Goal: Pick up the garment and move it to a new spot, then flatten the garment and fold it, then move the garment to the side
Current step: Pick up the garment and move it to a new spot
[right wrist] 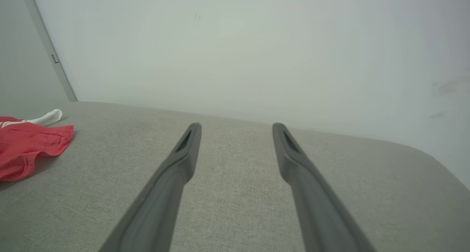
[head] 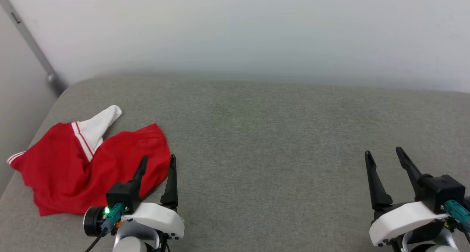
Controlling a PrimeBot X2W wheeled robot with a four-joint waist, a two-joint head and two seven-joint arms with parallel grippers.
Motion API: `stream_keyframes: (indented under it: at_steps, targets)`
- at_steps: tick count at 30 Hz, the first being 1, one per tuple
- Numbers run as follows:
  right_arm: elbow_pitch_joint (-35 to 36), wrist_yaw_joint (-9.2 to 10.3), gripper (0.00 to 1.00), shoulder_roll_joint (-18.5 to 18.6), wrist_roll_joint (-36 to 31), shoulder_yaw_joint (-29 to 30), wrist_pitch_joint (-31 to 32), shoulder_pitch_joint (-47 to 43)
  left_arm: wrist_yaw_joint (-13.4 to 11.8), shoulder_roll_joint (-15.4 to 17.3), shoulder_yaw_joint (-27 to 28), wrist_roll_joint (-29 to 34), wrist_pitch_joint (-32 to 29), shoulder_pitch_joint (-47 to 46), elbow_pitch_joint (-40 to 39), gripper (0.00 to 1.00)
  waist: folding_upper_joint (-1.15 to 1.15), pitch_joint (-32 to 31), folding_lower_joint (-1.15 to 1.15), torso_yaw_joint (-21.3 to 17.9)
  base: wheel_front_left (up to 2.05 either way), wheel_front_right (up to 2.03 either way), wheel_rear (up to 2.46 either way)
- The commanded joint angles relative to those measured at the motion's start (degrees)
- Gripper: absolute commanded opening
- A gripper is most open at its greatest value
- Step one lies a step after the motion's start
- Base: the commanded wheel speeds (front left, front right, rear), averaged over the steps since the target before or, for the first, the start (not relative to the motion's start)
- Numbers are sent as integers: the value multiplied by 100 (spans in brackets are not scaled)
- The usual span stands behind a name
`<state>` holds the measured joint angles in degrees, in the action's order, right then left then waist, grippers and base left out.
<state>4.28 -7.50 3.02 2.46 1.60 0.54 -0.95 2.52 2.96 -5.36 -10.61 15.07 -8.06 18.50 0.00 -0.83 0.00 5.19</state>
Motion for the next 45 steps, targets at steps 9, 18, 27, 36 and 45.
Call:
stream_keyframes:
  at_steps: [9,18,27,36,45]
  targets:
    - [9,2,100,-17,18,-318,13,90,0,-6,318,-60,16,0,-64,100,0,109,0,1130,0,0,0]
    - [-44,2,100,-17,-44,-568,20,236,-35,-9,527,-95,16,43,-226,100,0,201,0,2045,0,0,0]
    - [-119,2,100,-16,-15,-673,1,343,-97,-10,604,-171,16,112,-338,100,0,253,0,2474,0,0,0]
    - [-194,3,100,-16,-31,-701,-15,418,-181,-10,674,-174,16,135,-392,100,0,290,0,2490,0,0,0]
    - [-108,3,100,-15,-60,-573,47,405,8,74,682,-240,-99,-574,157,100,0,508,0,2344,0,0,0]
